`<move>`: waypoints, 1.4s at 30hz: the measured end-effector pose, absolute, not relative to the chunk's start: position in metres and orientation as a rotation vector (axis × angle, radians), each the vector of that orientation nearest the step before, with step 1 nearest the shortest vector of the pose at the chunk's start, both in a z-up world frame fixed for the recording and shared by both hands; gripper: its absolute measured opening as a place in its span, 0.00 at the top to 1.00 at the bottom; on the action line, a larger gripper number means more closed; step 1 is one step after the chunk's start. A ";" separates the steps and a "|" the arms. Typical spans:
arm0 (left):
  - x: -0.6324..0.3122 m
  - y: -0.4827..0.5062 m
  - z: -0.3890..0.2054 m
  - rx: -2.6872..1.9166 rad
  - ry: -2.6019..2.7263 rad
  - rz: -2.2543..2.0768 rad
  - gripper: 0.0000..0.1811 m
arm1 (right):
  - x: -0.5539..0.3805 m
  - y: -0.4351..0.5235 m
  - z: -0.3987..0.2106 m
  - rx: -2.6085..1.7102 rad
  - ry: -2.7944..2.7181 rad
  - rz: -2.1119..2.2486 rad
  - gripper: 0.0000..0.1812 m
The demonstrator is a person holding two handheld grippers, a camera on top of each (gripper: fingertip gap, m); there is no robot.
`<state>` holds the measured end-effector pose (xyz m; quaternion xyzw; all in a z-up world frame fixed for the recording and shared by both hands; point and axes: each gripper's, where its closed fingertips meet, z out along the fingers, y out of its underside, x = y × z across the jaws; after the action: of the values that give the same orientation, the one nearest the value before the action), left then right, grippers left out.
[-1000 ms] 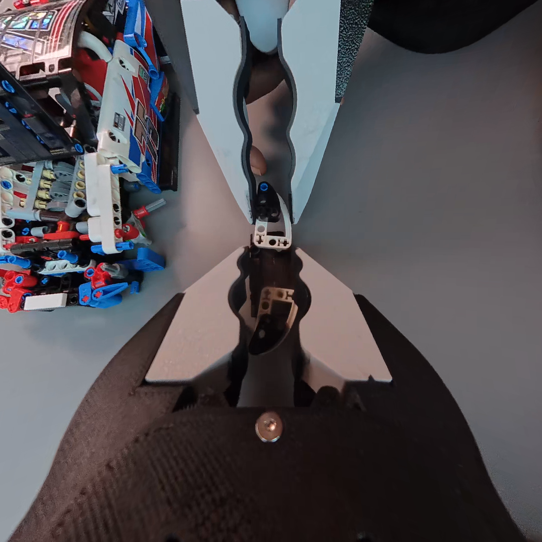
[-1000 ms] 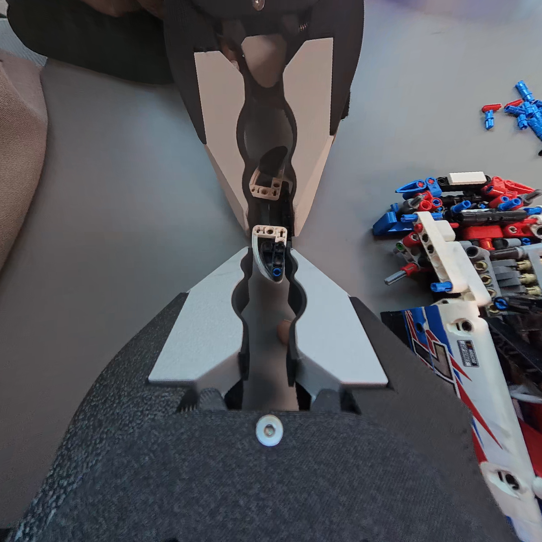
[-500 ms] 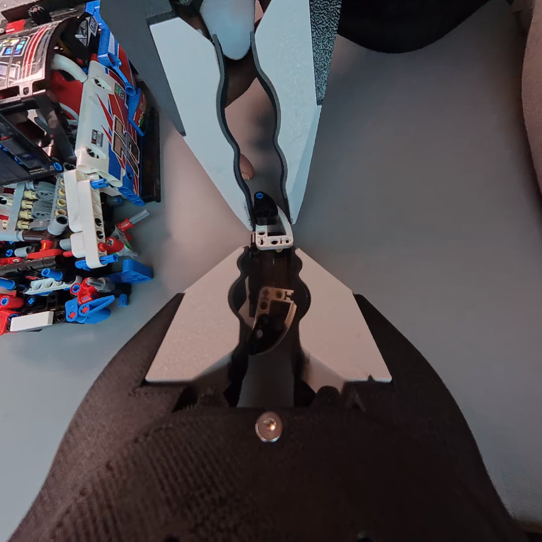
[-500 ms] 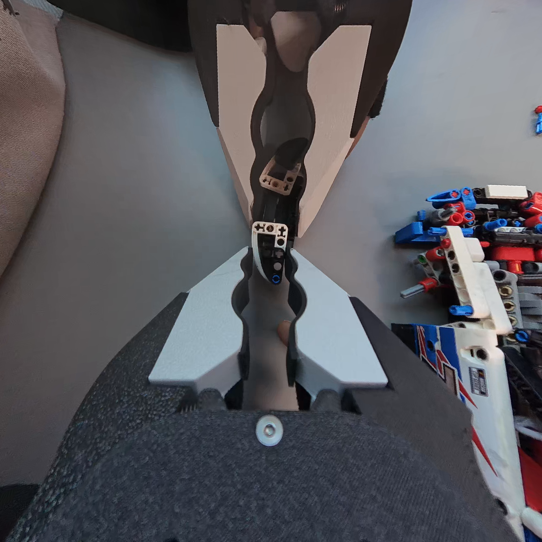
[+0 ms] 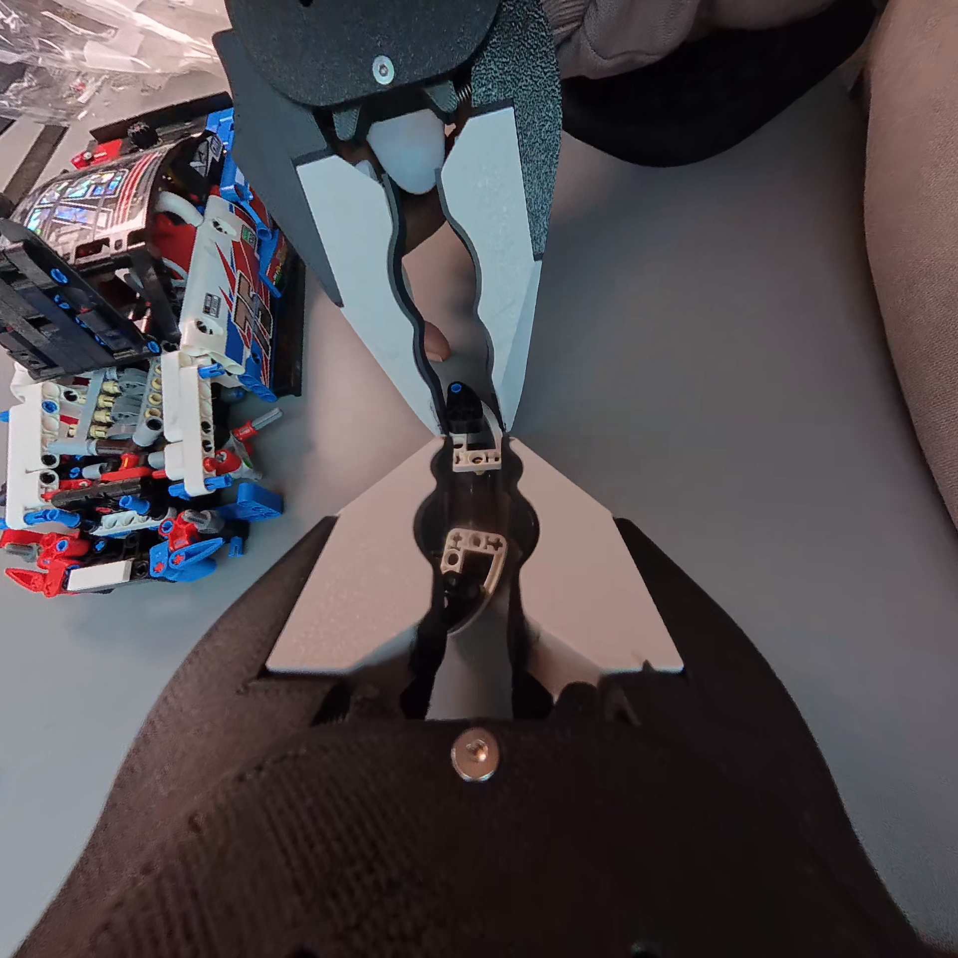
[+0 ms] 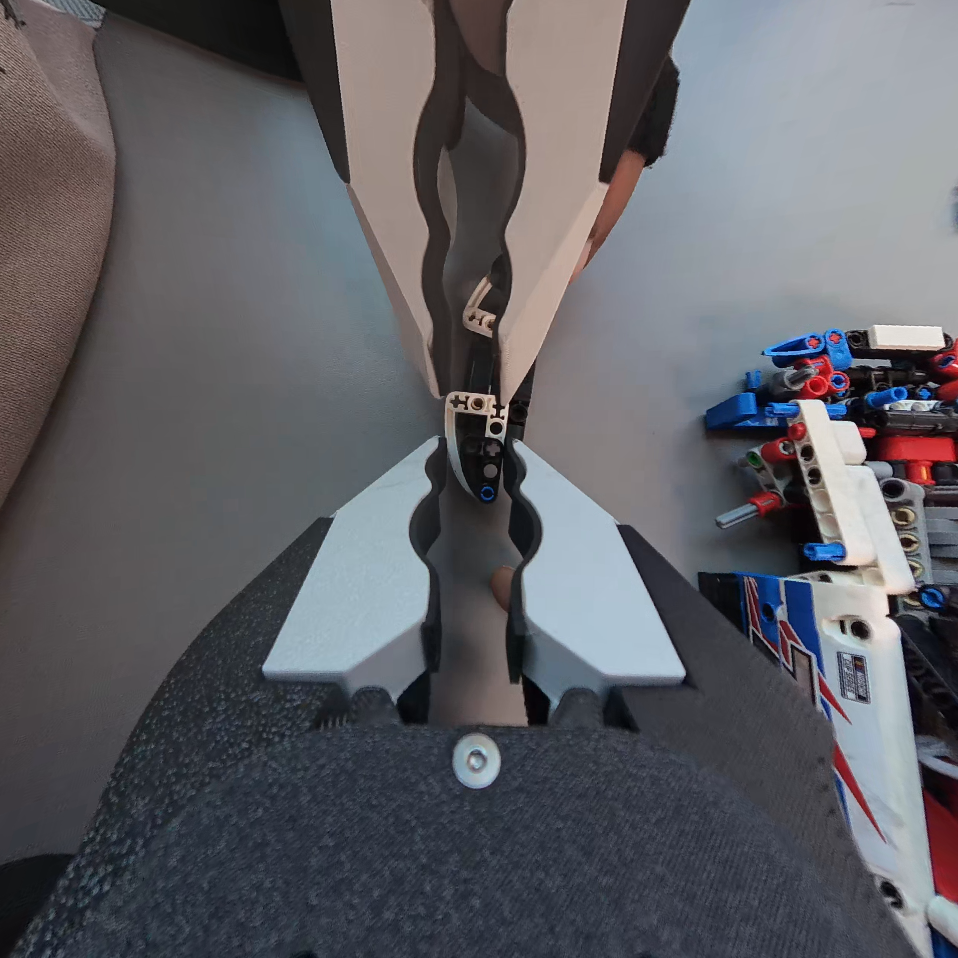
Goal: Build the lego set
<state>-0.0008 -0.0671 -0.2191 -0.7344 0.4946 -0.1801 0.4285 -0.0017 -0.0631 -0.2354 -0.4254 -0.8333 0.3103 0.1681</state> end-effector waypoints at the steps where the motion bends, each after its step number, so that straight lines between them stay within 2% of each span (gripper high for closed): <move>1: -0.001 -0.066 -0.221 -1.845 1.232 -0.447 0.92 | -0.002 -0.063 -0.236 -1.211 -2.369 0.882 0.90; 6: 0.000 -0.064 -0.226 -1.859 1.247 -0.416 0.99 | -0.002 -0.062 -0.236 -1.213 -2.367 0.878 0.90; 14: -0.004 -0.065 -0.223 -1.870 1.245 -0.435 0.93 | -0.004 -0.063 -0.234 -1.213 -2.361 0.881 0.90; 27: -0.004 -0.068 -0.228 -1.900 1.281 -0.444 1.00 | -0.005 -0.062 -0.236 -1.254 -2.371 0.845 0.90; 42: -0.008 -0.066 -0.230 -2.128 1.159 -0.714 1.00 | -0.009 -0.060 -0.237 -1.175 -2.516 0.755 0.90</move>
<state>-0.0076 -0.0662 -0.2300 -0.8028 0.4373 -0.2694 0.3029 -0.0086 -0.0603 -0.2372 -0.4049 -0.8667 0.2601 0.1314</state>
